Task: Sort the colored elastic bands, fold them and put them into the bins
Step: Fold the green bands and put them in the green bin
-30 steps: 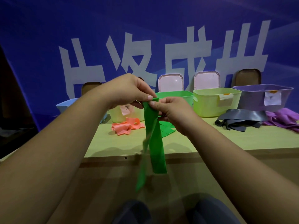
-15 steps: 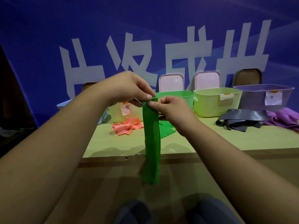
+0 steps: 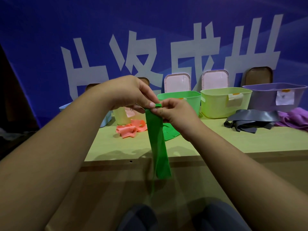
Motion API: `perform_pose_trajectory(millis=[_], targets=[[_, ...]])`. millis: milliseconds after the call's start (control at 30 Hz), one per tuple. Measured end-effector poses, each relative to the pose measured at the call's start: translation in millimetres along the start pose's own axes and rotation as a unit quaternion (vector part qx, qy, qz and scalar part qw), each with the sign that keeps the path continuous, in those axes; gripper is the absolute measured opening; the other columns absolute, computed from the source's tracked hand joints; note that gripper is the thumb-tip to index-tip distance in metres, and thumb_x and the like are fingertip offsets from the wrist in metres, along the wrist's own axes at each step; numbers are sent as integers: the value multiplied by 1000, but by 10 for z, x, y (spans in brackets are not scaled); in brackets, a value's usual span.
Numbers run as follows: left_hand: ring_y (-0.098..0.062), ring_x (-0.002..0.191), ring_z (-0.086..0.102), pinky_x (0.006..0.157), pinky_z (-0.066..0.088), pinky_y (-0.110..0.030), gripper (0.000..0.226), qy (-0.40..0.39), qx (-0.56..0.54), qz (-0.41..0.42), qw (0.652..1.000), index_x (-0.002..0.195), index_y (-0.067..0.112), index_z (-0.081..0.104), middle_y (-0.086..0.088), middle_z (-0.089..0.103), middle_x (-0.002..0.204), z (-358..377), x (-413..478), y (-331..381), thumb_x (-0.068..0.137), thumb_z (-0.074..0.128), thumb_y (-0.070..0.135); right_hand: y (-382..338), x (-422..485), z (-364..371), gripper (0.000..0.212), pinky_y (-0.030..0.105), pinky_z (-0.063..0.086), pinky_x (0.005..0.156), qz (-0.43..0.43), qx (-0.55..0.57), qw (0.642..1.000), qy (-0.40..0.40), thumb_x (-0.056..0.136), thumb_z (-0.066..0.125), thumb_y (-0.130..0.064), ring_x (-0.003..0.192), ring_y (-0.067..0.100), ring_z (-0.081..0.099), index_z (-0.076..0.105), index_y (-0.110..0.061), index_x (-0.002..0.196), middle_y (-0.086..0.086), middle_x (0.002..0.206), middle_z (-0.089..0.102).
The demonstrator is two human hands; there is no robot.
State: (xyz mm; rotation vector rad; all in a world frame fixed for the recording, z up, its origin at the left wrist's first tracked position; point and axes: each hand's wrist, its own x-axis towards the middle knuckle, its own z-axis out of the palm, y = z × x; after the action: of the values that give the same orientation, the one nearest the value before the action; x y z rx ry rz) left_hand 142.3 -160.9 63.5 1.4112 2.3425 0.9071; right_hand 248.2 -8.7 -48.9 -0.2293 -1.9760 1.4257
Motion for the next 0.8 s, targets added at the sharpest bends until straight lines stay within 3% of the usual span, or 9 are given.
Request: perform_pose_trajectory(millis=[133,300,467,633,800], targets=[[-23,97,80,81,66,-31,15,-9,-52,-30,998,97,19,88,-3,83,100,16,5,-44,88,83,8,81,16,24,20,49,65,88,3,1,1000,-1,87,90,-24,90,26,77,79,-16,102,1,84,76],[-24,101,80,78,65,-32,15,-14,-106,-71,992,99,12,87,-6,83,103,81,19,-114,89,81,3,115,-31,25,22,42,65,87,4,-9,1000,-13,88,89,-23,88,20,75,78,-15,105,-1,84,73],[-23,99,80,77,65,-33,14,-20,-133,-92,987,101,10,86,-9,83,104,106,3,-148,91,79,3,121,-48,35,22,48,65,92,14,-15,1000,-22,87,89,-24,94,24,76,78,-17,104,-2,84,73],[-23,102,80,82,64,-33,16,-23,-122,-76,989,102,13,87,-6,83,105,106,12,-190,92,79,4,126,-44,30,22,42,65,88,14,-24,999,-30,88,88,-25,95,24,77,77,-16,105,4,92,77],[-22,97,78,76,63,-28,16,-6,-46,-31,998,98,19,87,1,83,95,135,9,-177,92,79,6,131,-37,16,17,36,64,83,19,-45,998,-40,91,86,-26,92,18,77,79,-15,102,1,94,81]])
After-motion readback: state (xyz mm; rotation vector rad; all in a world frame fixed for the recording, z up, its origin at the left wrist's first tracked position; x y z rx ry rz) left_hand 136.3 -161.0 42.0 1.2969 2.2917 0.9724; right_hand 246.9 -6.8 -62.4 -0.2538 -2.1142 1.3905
